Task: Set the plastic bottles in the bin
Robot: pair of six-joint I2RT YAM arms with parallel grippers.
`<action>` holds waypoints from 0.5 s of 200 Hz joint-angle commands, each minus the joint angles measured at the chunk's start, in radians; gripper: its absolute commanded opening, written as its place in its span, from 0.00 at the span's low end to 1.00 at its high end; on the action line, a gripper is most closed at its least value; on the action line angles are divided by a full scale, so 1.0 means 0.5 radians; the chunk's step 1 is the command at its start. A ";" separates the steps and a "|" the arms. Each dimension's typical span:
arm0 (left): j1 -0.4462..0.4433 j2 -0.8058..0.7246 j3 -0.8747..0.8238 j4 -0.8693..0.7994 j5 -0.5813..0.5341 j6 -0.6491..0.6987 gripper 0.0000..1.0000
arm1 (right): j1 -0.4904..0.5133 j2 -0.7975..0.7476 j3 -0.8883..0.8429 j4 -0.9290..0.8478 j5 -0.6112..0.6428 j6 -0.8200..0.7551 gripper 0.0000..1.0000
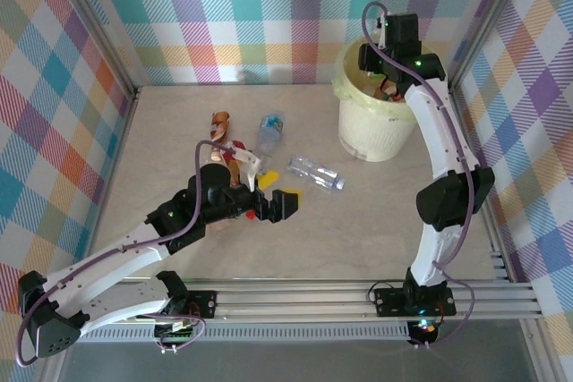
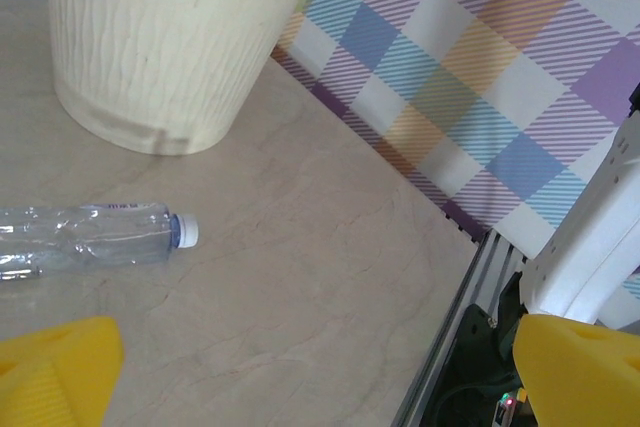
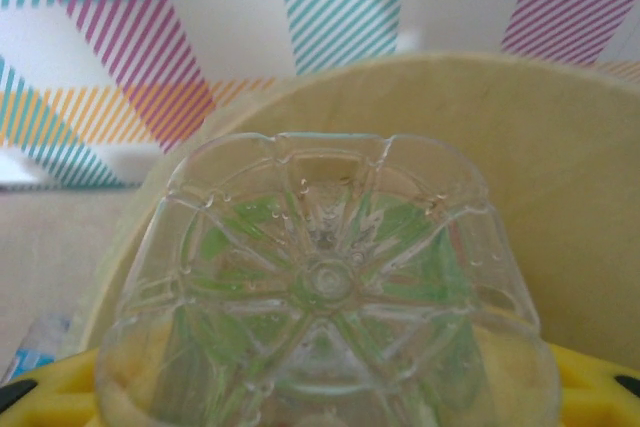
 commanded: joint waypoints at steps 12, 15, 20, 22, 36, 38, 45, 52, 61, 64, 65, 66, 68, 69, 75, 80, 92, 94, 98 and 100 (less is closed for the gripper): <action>-0.013 -0.002 0.065 -0.061 0.003 0.021 1.00 | -0.058 0.078 0.097 -0.191 -0.270 0.010 0.56; -0.013 -0.001 0.065 -0.062 0.004 0.020 1.00 | -0.058 0.083 0.100 -0.199 -0.282 0.010 0.56; -0.014 -0.001 0.065 -0.065 0.004 0.021 1.00 | -0.061 0.087 0.100 -0.207 -0.305 0.012 0.56; -0.013 -0.001 0.065 -0.067 0.004 0.022 1.00 | -0.063 0.087 0.100 -0.209 -0.313 0.011 0.56; -0.013 0.000 0.066 -0.080 0.001 0.025 1.00 | -0.073 0.102 0.120 -0.251 -0.348 0.025 0.59; -0.013 0.000 0.067 -0.082 -0.001 0.026 1.00 | -0.075 0.107 0.126 -0.256 -0.350 0.027 0.60; -0.015 0.002 0.065 -0.091 -0.007 0.029 1.00 | -0.077 0.111 0.141 -0.274 -0.343 0.028 0.61; -0.014 0.005 0.065 -0.098 -0.017 0.037 1.00 | -0.077 0.107 0.149 -0.286 -0.327 0.025 0.62; -0.013 0.006 0.064 -0.110 -0.026 0.040 1.00 | -0.077 0.093 0.152 -0.287 -0.313 0.026 0.65; -0.014 0.008 0.065 -0.113 -0.028 0.039 1.00 | -0.077 0.090 0.152 -0.286 -0.311 0.026 0.66; -0.014 0.009 0.065 -0.115 -0.027 0.039 1.00 | -0.077 0.087 0.152 -0.288 -0.310 0.026 0.66; -0.013 0.011 0.063 -0.115 -0.027 0.039 1.00 | -0.077 0.084 0.152 -0.289 -0.307 0.025 0.66; -0.013 0.009 0.065 -0.114 -0.027 0.039 1.00 | -0.077 0.080 0.151 -0.289 -0.307 0.025 0.67; -0.013 0.009 0.063 -0.114 -0.027 0.038 1.00 | -0.077 0.078 0.153 -0.289 -0.304 0.025 0.67; -0.015 0.010 0.060 -0.111 -0.025 0.036 1.00 | -0.077 0.067 0.158 -0.290 -0.296 0.020 0.69; -0.013 0.012 0.060 -0.106 -0.023 0.031 1.00 | -0.077 0.059 0.163 -0.292 -0.291 0.015 0.69; -0.013 0.015 0.059 -0.099 -0.018 0.019 1.00 | -0.077 0.032 0.178 -0.302 -0.284 -0.001 0.71; -0.013 0.015 0.059 -0.099 -0.018 0.018 1.00 | -0.077 0.027 0.179 -0.304 -0.283 -0.002 0.71; -0.014 0.018 0.060 -0.099 -0.018 0.019 1.00 | -0.077 0.019 0.180 -0.309 -0.283 -0.011 0.72; -0.013 0.017 0.059 -0.099 -0.019 0.019 1.00 | -0.077 0.013 0.181 -0.311 -0.282 -0.018 0.72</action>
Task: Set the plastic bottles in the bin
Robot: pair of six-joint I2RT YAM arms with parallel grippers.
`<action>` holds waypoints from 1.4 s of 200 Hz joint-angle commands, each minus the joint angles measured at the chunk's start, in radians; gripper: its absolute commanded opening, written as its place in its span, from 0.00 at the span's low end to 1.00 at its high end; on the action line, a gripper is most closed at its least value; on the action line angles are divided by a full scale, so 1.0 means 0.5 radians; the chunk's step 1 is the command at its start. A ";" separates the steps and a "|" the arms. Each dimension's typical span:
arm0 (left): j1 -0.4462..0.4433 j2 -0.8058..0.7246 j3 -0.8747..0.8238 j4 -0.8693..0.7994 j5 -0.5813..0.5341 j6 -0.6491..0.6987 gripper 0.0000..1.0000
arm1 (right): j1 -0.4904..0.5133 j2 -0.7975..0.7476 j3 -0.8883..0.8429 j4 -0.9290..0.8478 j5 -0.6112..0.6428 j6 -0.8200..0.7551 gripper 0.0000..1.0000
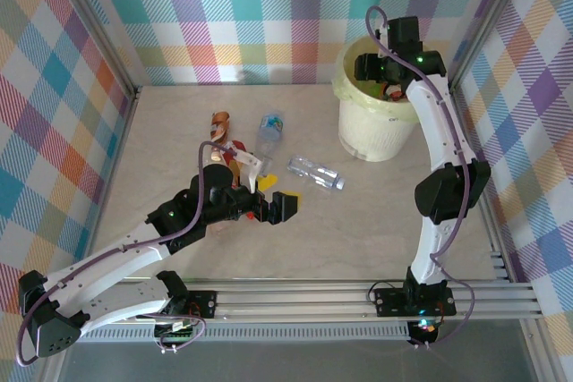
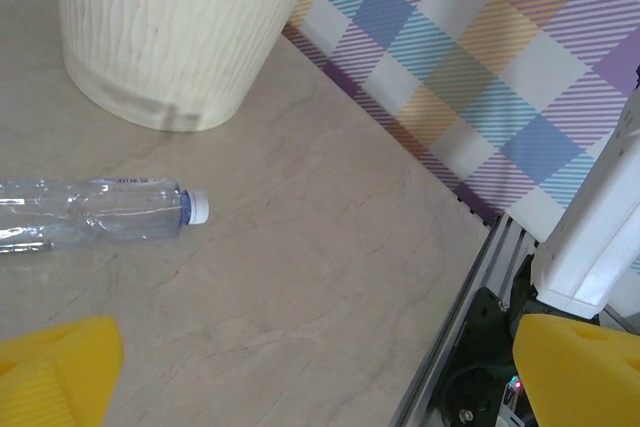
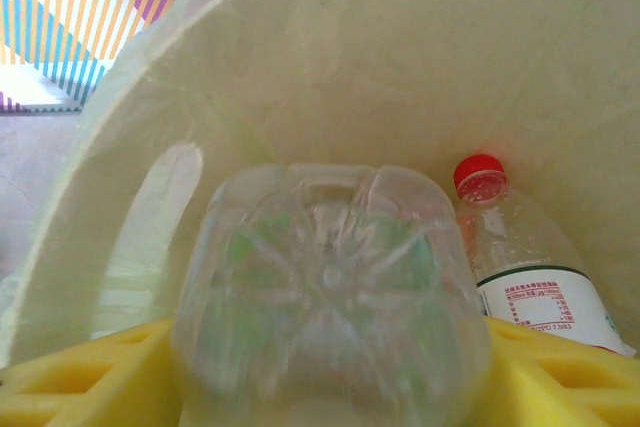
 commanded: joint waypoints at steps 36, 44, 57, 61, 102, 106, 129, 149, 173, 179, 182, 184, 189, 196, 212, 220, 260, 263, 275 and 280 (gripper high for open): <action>-0.013 0.021 0.067 -0.027 -0.032 0.008 1.00 | -0.014 -0.264 -0.033 -0.016 -0.081 -0.064 0.76; -0.013 0.026 0.070 -0.033 -0.035 0.008 1.00 | -0.011 -0.313 -0.082 0.003 -0.105 -0.071 0.76; -0.013 0.035 0.079 -0.050 -0.038 0.008 1.00 | -0.008 -0.399 -0.180 0.033 -0.146 -0.081 0.76; -0.013 0.039 0.080 -0.056 -0.041 0.008 1.00 | -0.008 -0.435 -0.215 0.046 -0.162 -0.083 0.76; -0.013 0.003 0.102 -0.098 -0.036 0.069 1.00 | 0.044 -0.817 -0.681 0.135 -0.321 -0.196 0.75; -0.015 -0.007 0.103 -0.101 -0.033 0.080 1.00 | 0.049 -0.861 -0.732 0.144 -0.337 -0.208 0.75; -0.013 -0.050 0.134 -0.198 -0.043 0.169 1.00 | 0.087 -1.100 -1.010 0.228 -0.478 -0.231 0.75; -0.013 -0.067 0.175 -0.362 -0.040 0.247 1.00 | 0.153 -1.233 -1.186 0.262 -0.542 -0.239 0.75; -0.014 -0.112 0.165 -0.386 0.010 0.247 1.00 | 0.263 -1.337 -1.391 0.318 -0.540 -0.249 0.75; -0.013 -0.127 0.158 -0.374 0.002 0.240 1.00 | 0.288 -1.351 -1.441 0.334 -0.550 -0.248 0.75; -0.014 -0.132 0.152 -0.369 0.000 0.239 1.00 | 0.302 -1.358 -1.464 0.342 -0.552 -0.247 0.75; -0.015 -0.136 0.147 -0.364 -0.002 0.234 1.00 | 0.313 -1.361 -1.481 0.346 -0.552 -0.248 0.75; -0.013 -0.143 0.138 -0.355 -0.011 0.230 1.00 | 0.335 -1.364 -1.521 0.364 -0.548 -0.246 0.75; -0.012 -0.154 0.124 -0.338 -0.020 0.226 1.00 | 0.368 -1.368 -1.579 0.386 -0.541 -0.247 0.75; -0.015 -0.159 0.098 -0.333 -0.038 0.207 1.00 | 0.433 -1.345 -1.686 0.432 -0.555 -0.261 0.75; -0.013 -0.158 0.088 -0.334 -0.035 0.206 1.00 | 0.459 -1.324 -1.730 0.450 -0.570 -0.273 0.76; -0.013 -0.152 0.066 -0.262 -0.020 0.193 1.00 | 0.564 -1.117 -1.869 0.569 -0.583 -0.361 0.77; -0.013 -0.153 0.065 -0.265 -0.021 0.193 1.00 | 0.568 -1.097 -1.872 0.573 -0.586 -0.370 0.77; -0.013 -0.159 0.059 -0.272 -0.040 0.193 1.00 | 0.586 -1.014 -1.871 0.586 -0.588 -0.411 0.77; -0.013 -0.163 0.054 -0.278 -0.047 0.193 1.00 | 0.595 -0.981 -1.866 0.588 -0.566 -0.421 0.77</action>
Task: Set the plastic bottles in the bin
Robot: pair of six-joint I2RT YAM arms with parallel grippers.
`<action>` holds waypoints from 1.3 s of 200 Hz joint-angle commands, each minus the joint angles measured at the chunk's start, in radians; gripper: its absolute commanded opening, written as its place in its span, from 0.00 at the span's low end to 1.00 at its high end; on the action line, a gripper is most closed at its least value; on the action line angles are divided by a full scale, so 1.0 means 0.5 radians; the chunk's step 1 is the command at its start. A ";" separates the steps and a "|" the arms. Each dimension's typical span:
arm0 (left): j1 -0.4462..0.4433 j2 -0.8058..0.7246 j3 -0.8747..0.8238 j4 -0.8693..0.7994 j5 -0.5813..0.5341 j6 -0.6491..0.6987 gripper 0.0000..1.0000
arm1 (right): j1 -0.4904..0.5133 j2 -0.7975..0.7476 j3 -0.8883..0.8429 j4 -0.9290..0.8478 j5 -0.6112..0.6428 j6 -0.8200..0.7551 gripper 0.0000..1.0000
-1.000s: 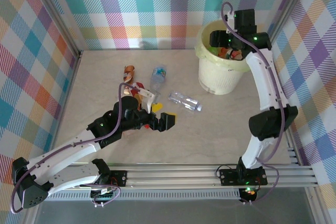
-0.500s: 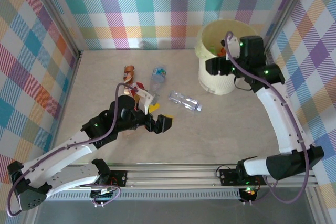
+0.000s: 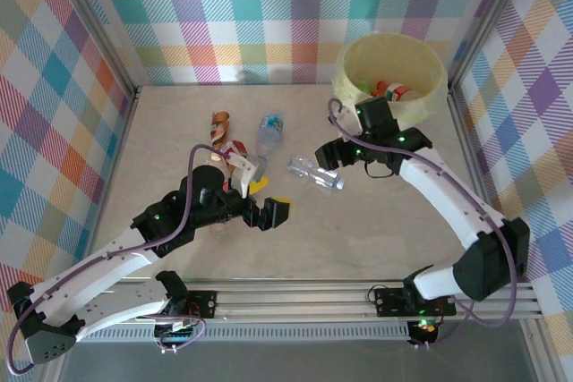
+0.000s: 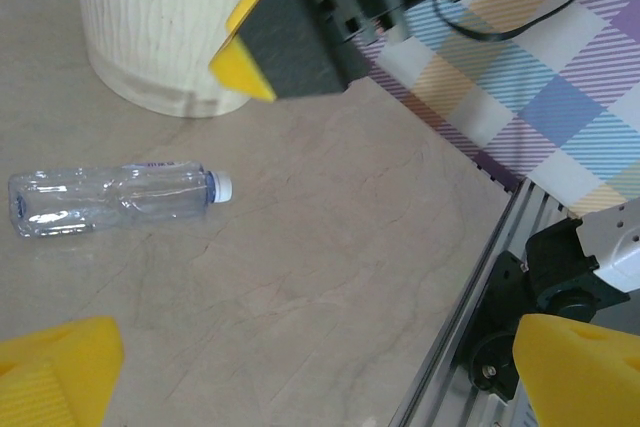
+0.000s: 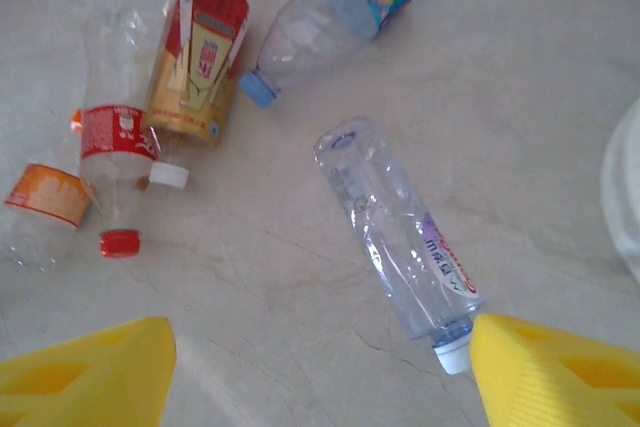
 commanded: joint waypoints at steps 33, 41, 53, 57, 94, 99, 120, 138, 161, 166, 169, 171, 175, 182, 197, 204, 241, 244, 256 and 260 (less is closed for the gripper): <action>-0.014 -0.063 -0.077 0.049 -0.042 -0.009 1.00 | 0.065 0.369 0.067 0.061 0.095 -0.247 0.79; -0.013 -0.069 -0.088 0.055 -0.045 -0.013 1.00 | 0.071 0.423 0.088 0.049 0.119 -0.265 0.79; -0.013 -0.078 -0.101 0.062 -0.060 -0.025 1.00 | 0.076 0.505 0.118 0.026 0.138 -0.292 0.80; -0.013 -0.081 -0.106 0.067 -0.061 -0.029 1.00 | 0.079 0.532 0.128 0.018 0.150 -0.300 0.80; -0.013 -0.062 -0.133 0.108 -0.046 -0.053 1.00 | 0.096 0.746 0.216 -0.008 0.267 -0.367 0.82; -0.014 -0.058 -0.133 0.111 -0.043 -0.053 1.00 | 0.095 0.773 0.230 -0.021 0.277 -0.375 0.82; -0.013 -0.035 -0.133 0.117 -0.042 -0.046 1.00 | 0.108 0.882 0.287 -0.057 0.329 -0.407 0.82; -0.013 -0.009 -0.150 0.140 -0.037 -0.055 1.00 | 0.120 0.953 0.308 -0.055 0.401 -0.436 0.83; -0.015 0.013 -0.176 0.181 -0.041 -0.082 1.00 | 0.130 1.039 0.333 -0.076 0.435 -0.451 0.84; -0.013 0.020 -0.182 0.184 -0.043 -0.084 1.00 | 0.133 1.048 0.336 -0.074 0.436 -0.455 0.84; -0.014 0.022 -0.184 0.182 -0.047 -0.087 1.00 | 0.136 1.054 0.336 -0.071 0.436 -0.456 0.85; -0.013 0.026 -0.184 0.182 -0.049 -0.085 1.00 | 0.137 1.057 0.336 -0.069 0.434 -0.455 0.84; -0.014 0.029 -0.183 0.179 -0.053 -0.087 1.00 | 0.136 1.066 0.336 -0.066 0.435 -0.460 0.85; -0.014 0.042 -0.183 0.170 -0.058 -0.084 1.00 | 0.137 1.075 0.339 -0.064 0.431 -0.461 0.85; -0.013 0.059 -0.184 0.160 -0.067 -0.086 1.00 | 0.141 1.100 0.348 -0.064 0.414 -0.460 0.85; -0.014 0.068 -0.188 0.160 -0.064 -0.089 1.00 | 0.142 1.115 0.357 -0.065 0.407 -0.460 0.85; -0.013 0.090 -0.198 0.188 -0.072 -0.117 1.00 | 0.178 1.198 0.401 -0.090 0.409 -0.476 0.85; -0.013 0.089 -0.198 0.186 -0.077 -0.119 1.00 | 0.181 1.204 0.402 -0.090 0.416 -0.473 0.85; -0.015 0.091 -0.201 0.188 -0.085 -0.121 1.00 | 0.195 1.225 0.411 -0.089 0.438 -0.466 0.84; -0.013 0.092 -0.205 0.188 -0.084 -0.123 1.00 | 0.199 1.231 0.413 -0.090 0.447 -0.467 0.84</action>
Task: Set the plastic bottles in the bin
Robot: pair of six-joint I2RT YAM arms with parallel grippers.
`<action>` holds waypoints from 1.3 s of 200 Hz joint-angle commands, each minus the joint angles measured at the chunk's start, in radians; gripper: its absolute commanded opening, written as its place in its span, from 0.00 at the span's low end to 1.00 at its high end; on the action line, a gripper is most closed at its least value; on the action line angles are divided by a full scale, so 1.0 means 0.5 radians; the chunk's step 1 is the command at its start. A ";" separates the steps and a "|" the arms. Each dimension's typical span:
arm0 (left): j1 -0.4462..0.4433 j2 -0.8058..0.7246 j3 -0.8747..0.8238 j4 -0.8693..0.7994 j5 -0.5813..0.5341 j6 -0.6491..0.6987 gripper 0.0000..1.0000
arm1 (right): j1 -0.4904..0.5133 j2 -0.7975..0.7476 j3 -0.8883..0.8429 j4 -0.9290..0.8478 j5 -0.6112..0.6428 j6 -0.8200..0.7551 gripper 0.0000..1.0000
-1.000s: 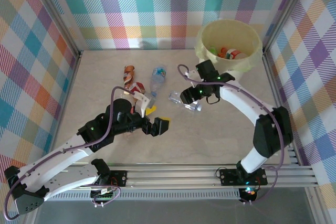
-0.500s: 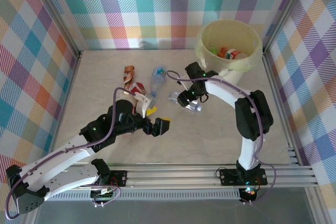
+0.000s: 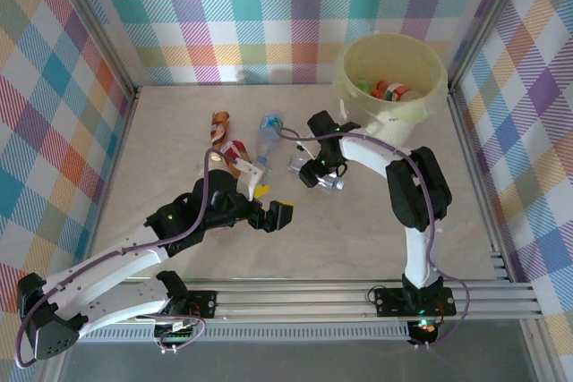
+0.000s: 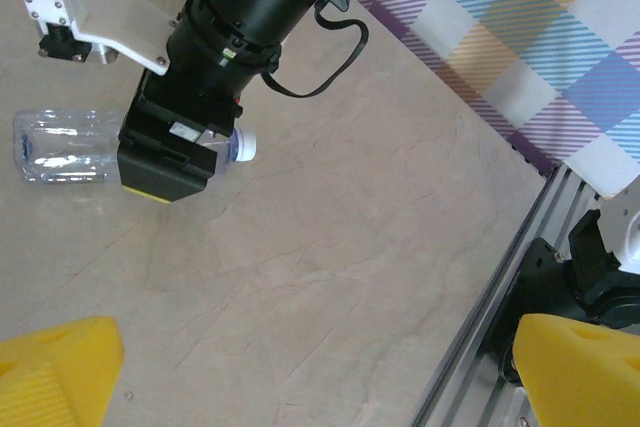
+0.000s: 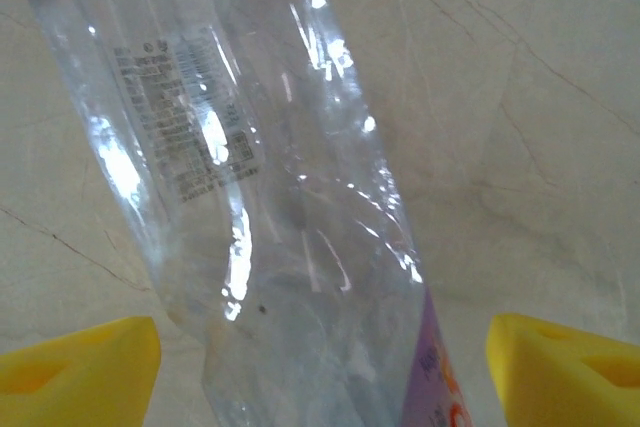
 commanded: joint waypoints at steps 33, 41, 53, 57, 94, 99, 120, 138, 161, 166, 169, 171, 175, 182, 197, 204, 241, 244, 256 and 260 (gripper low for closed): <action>-0.013 0.012 -0.041 0.082 -0.029 -0.041 1.00 | 0.068 0.110 0.061 -0.054 0.096 -0.030 0.82; -0.012 0.017 -0.039 0.083 -0.025 -0.042 1.00 | 0.072 0.110 0.057 -0.047 0.103 -0.023 0.80; -0.014 0.025 -0.031 0.081 -0.016 -0.041 1.00 | 0.078 0.104 0.051 -0.042 0.103 -0.011 0.78; -0.013 0.027 -0.027 0.082 -0.012 -0.040 1.00 | 0.078 0.101 0.050 -0.038 0.103 -0.004 0.78; -0.014 0.057 -0.006 0.085 -0.014 -0.037 1.00 | 0.085 0.024 -0.003 0.025 0.059 0.059 0.68; -0.015 0.054 -0.009 0.091 -0.017 -0.039 1.00 | 0.085 0.009 -0.012 0.032 0.050 0.068 0.67; -0.013 0.028 -0.030 0.135 -0.023 -0.040 1.00 | 0.085 -0.069 -0.052 0.063 0.032 0.098 0.62; -0.014 -0.004 -0.043 0.172 -0.033 -0.043 1.00 | 0.085 -0.163 -0.092 0.090 0.004 0.137 0.59; -0.013 -0.035 -0.066 0.236 -0.040 -0.054 1.00 | 0.085 -0.281 -0.111 0.109 -0.060 0.199 0.59; -0.015 -0.043 -0.072 0.249 -0.042 -0.059 1.00 | 0.085 -0.307 -0.114 0.108 -0.075 0.219 0.59; -0.013 -0.045 -0.073 0.259 -0.045 -0.063 1.00 | 0.085 -0.324 -0.114 0.115 -0.087 0.231 0.59; -0.014 -0.044 -0.078 0.264 -0.041 -0.064 1.00 | 0.085 -0.334 -0.114 0.116 -0.096 0.238 0.58; -0.013 -0.048 -0.081 0.277 -0.045 -0.067 1.00 | 0.085 -0.356 -0.113 0.116 -0.115 0.248 0.58; -0.013 -0.055 -0.088 0.305 -0.045 -0.079 1.00 | 0.080 -0.389 -0.111 0.116 -0.142 0.269 0.58; -0.014 -0.066 -0.113 0.380 -0.040 -0.112 1.00 | 0.082 -0.462 -0.097 0.119 -0.194 0.290 0.58; -0.013 -0.074 -0.121 0.417 -0.039 -0.125 1.00 | 0.081 -0.498 -0.092 0.124 -0.220 0.355 0.58; -0.013 -0.087 -0.092 0.516 -0.079 -0.161 1.00 | 0.081 -0.679 -0.031 0.116 -0.311 0.440 0.57; -0.014 -0.090 -0.088 0.522 -0.085 -0.164 1.00 | 0.081 -0.698 -0.027 0.114 -0.315 0.445 0.57; -0.013 -0.095 -0.084 0.555 -0.124 -0.195 1.00 | 0.081 -0.769 -0.008 0.129 -0.325 0.471 0.57; -0.013 -0.098 -0.082 0.565 -0.139 -0.209 1.00 | 0.081 -0.788 -0.003 0.133 -0.324 0.481 0.57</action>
